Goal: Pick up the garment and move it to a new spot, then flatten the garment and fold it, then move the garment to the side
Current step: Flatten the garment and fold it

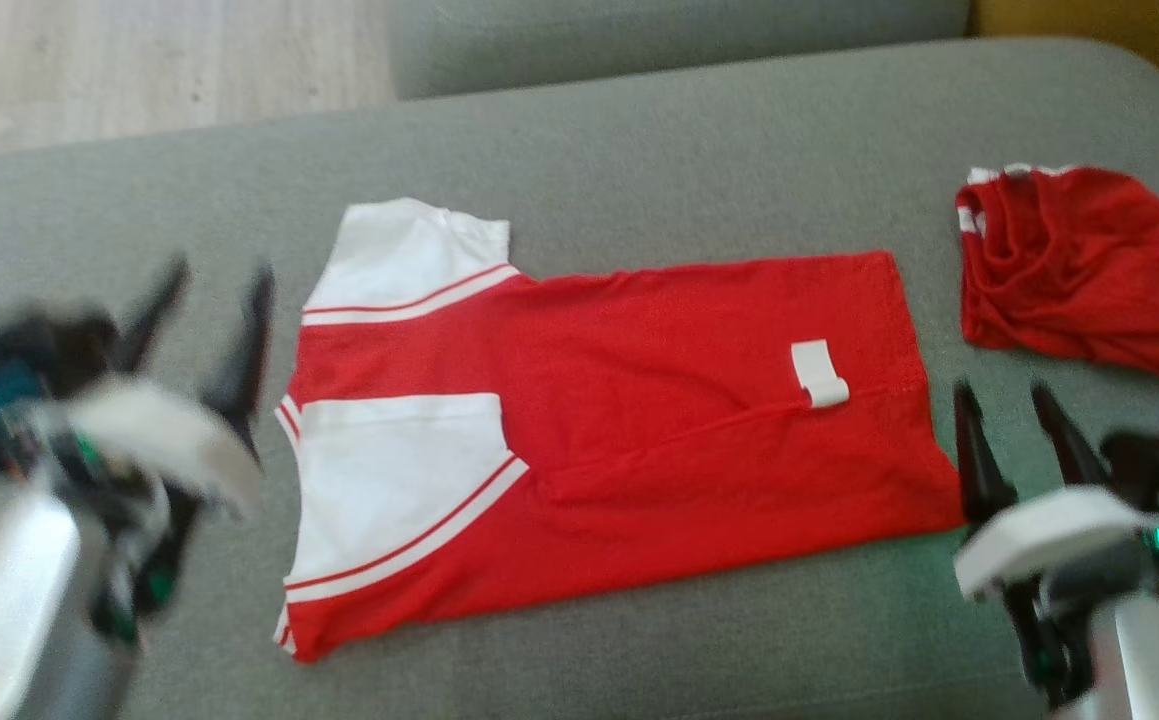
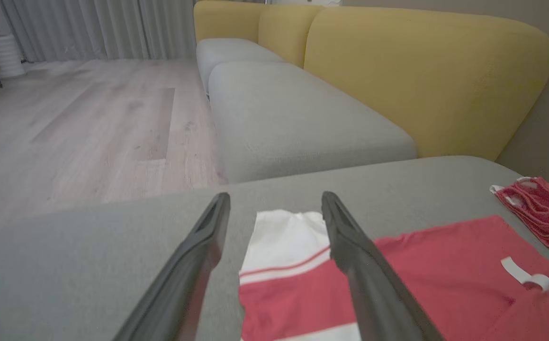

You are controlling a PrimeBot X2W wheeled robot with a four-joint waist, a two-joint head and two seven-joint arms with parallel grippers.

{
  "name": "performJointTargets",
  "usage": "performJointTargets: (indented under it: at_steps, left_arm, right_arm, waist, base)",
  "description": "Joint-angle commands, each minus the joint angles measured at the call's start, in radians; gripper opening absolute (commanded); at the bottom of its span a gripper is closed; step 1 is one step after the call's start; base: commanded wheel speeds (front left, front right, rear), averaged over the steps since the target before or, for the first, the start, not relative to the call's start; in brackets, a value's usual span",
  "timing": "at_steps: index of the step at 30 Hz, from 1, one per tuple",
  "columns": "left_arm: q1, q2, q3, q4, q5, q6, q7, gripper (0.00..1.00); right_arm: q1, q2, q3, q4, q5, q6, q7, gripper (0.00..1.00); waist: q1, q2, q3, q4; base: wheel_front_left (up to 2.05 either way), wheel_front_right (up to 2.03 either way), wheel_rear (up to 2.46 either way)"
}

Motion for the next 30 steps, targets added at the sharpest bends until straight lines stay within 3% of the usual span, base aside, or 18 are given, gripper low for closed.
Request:
performJointTargets:
  at_steps: [1, 6, 12, 18, 26, 27, 28, 29, 30]
  left_arm:
    - [-0.12, 0.052, 0.052, -0.012, 0.015, -0.015, 0.021, 1.0]
    - [-0.307, 0.071, 0.04, 0.072, 0.018, -0.053, 0.087, 1.0]
    - [-0.517, 0.082, -0.014, 0.271, 0.032, -0.092, 0.226, 1.0]
    - [-0.586, 0.11, -0.026, 0.409, 0.035, -0.093, 0.312, 1.0]
    - [-0.606, 0.133, -0.024, 0.491, 0.024, -0.093, 0.347, 1.0]
    - [-0.605, 0.133, -0.024, 0.496, 0.02, -0.095, 0.351, 0.91]
    - [-0.606, 0.133, -0.025, 0.499, 0.018, -0.097, 0.354, 0.46]
    - [-0.606, 0.133, -0.026, 0.501, 0.016, -0.099, 0.355, 0.27]
    - [-0.607, 0.132, -0.029, 0.504, 0.015, -0.102, 0.356, 0.0]
  right_arm:
    - [-0.072, -0.007, 0.037, -0.045, -0.012, 0.007, 0.001, 1.0]
    - [-0.146, -0.007, 0.072, -0.059, -0.021, 0.007, 0.01, 1.0]
    - [-0.257, -0.007, 0.145, -0.065, -0.021, 0.007, 0.006, 1.0]
    - [-0.316, -0.007, 0.188, -0.055, -0.012, 0.007, -0.012, 1.0]
    - [-0.344, -0.007, 0.202, -0.027, -0.006, 0.007, -0.038, 1.0]
    - [-0.346, -0.007, 0.202, -0.023, -0.006, 0.007, -0.041, 1.0]
    - [-0.348, -0.007, 0.202, -0.02, -0.004, 0.007, -0.043, 1.0]
    - [-0.351, -0.007, 0.201, -0.017, -0.002, 0.007, -0.045, 1.0]
    - [-0.354, -0.007, 0.2, -0.014, -0.001, 0.007, -0.046, 1.0]
  waist:
    - [-0.0001, 0.0, 0.035, -0.023]
    - [-0.0001, 0.0, 0.097, -0.062]
    - [-0.0001, 0.0, 0.219, -0.141]
    - [-0.0001, 0.0, 0.294, -0.196]
    - [-0.0001, 0.0, 0.328, -0.222]
    - [-0.0001, 0.0, 0.329, -0.223]
    - [-0.0001, 0.0, 0.331, -0.223]
    - [-0.0001, 0.0, 0.332, -0.223]
    - [-0.0001, 0.0, 0.332, -0.222]
  base:
    - [0.0, 0.0, 0.0]
    - [0.0, 0.0, 0.0]
    - [0.0, 0.0, 0.0]
    - [0.0, 0.0, 0.0]
    - [0.0, 0.0, 0.0]
    - [0.0, 0.0, 0.0]
    - [0.0, 0.0, 0.0]
    - [0.0, 0.0, 0.0]
    - [0.0, 0.0, 0.0]
